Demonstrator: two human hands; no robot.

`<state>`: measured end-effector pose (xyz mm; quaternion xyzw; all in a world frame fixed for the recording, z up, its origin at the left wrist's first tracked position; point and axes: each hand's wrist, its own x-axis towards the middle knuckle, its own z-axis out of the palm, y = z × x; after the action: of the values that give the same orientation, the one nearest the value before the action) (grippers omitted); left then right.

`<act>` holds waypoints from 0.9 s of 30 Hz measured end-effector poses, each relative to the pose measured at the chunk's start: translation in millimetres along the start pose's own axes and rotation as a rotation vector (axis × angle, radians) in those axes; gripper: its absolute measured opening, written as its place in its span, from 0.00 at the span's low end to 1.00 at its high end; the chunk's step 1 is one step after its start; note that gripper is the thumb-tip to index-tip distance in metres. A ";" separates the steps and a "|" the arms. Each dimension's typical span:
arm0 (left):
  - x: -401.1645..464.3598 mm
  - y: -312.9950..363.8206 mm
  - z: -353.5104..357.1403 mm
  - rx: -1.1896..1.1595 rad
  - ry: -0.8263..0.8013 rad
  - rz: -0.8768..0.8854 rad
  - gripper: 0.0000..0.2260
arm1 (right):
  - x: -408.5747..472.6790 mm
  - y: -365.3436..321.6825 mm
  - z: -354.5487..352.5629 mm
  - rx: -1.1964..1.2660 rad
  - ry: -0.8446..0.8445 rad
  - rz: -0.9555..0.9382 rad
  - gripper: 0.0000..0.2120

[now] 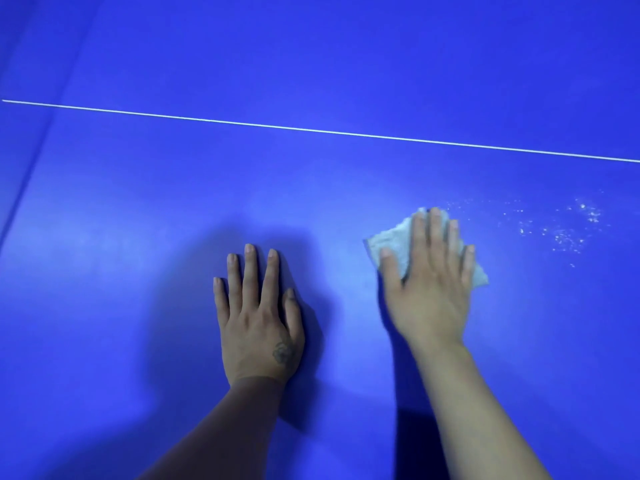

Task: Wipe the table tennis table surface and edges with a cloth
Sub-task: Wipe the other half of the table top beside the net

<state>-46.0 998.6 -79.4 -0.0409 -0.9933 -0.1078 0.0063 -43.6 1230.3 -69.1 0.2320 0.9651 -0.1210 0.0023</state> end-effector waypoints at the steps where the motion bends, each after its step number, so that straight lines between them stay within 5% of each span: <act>1: -0.1 -0.1 -0.1 0.001 -0.003 -0.001 0.29 | 10.5 11.5 -3.0 0.004 0.010 0.057 0.36; 6: 0.0 1.9 -2.6 0.007 -0.015 -0.023 0.31 | 96.6 29.4 -10.5 0.021 0.050 0.226 0.38; 11: 0.0 2.4 -3.8 0.035 -0.027 -0.010 0.36 | 155.2 -7.6 -5.1 0.046 0.020 0.140 0.39; 18: -1.2 4.0 -3.5 0.031 -0.001 -0.021 0.37 | 80.8 -4.4 -3.4 0.032 -0.014 -0.199 0.36; 27: -30.8 53.9 -2.4 0.073 0.042 -0.052 0.32 | 34.6 84.6 -29.9 -0.003 -0.037 -0.037 0.36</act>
<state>-10.9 1048.1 -66.2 -0.0124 -0.9969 -0.0726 0.0259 -35.0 1325.8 -61.9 0.2117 0.9693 -0.1239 0.0184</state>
